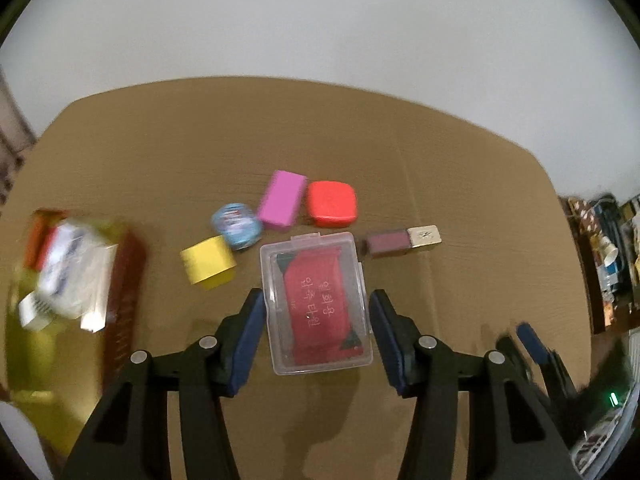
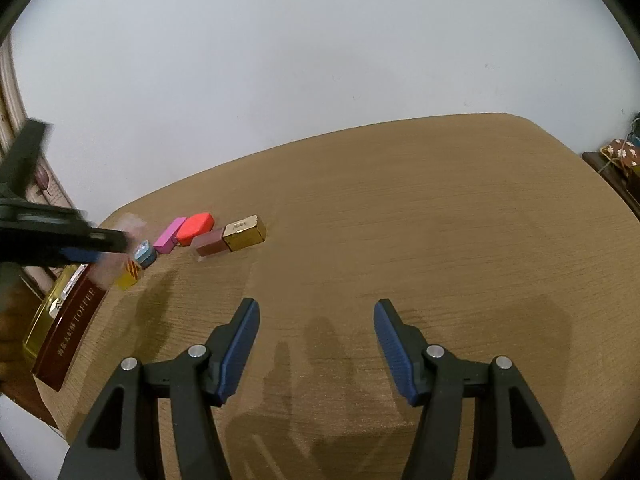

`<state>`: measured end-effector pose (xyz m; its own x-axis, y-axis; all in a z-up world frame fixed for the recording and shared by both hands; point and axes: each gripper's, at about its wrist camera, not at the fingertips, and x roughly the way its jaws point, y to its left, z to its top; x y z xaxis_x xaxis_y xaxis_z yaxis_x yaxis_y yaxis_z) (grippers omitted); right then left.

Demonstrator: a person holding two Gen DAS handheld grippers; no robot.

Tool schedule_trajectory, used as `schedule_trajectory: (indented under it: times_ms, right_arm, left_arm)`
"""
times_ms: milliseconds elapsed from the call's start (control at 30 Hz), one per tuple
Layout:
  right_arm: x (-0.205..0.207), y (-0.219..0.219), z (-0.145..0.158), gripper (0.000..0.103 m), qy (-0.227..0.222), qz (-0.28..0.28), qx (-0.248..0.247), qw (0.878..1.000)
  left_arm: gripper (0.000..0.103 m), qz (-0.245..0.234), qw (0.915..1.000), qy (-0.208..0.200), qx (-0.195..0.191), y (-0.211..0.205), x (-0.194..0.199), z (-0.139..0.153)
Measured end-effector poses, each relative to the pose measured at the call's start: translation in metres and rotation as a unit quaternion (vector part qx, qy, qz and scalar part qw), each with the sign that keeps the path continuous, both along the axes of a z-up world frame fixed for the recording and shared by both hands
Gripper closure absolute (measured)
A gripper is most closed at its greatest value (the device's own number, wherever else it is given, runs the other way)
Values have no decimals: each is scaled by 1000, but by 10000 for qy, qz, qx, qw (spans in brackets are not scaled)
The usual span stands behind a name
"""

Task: Organize rigid objects
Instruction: 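Place the clear case in the gold tin and open the left gripper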

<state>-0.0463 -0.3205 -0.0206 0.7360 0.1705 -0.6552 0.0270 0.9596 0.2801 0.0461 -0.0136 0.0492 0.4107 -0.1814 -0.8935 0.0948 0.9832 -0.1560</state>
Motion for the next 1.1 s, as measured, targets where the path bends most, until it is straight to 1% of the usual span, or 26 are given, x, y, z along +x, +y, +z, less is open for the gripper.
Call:
schedule_trajectory:
  times_ms: [100, 200, 233, 333, 400, 467, 600, 733, 967, 1000, 1033, 1100]
  right_arm:
    - [3, 1, -1, 42, 66, -13, -57, 10000]
    - [7, 4, -3, 42, 126, -20, -112, 9999]
    - [7, 4, -3, 42, 144, -24, -126, 9998]
    - [9, 5, -5, 42, 193, -24, -167, 9997]
    - [10, 5, -6, 42, 231, -27, -196, 9995]
    - [12, 6, -7, 42, 271, -17, -226, 9994]
    - [13, 8, -9, 42, 330, -20, -270, 9991]
    - [16, 10, -12, 42, 396, -5, -315, 9987]
    - [18, 12, -14, 42, 479, 20, -364, 9982]
    - [19, 12, -14, 42, 492, 20, -371, 9981]
    - [19, 13, -14, 42, 502, 20, -379, 9980]
    - [20, 13, -15, 42, 514, 23, -393, 9979]
  left_arm:
    - [54, 124, 9999, 27, 41, 43, -18, 21]
    - [54, 284, 9991, 125, 286, 87, -29, 33]
    - [54, 346, 9984, 151, 429, 103, -31, 34]
    - [54, 539, 9952, 243, 780, 143, -37, 21]
    - [54, 674, 9934, 432, 822, 166, -36, 6]
    - [54, 709, 9914, 596, 924, 181, -35, -10]
    - [54, 732, 9892, 744, 1032, 191, -26, -39]
    - [54, 722, 9864, 829, 1222, 194, -19, -58]
    - [54, 745, 9829, 804, 1482, 209, -7, -70]
    - [57, 727, 9825, 789, 1523, 210, -5, -70]
    - [58, 700, 9823, 758, 1566, 211, -3, -71]
    - [54, 688, 9806, 675, 1706, 210, -2, -70]
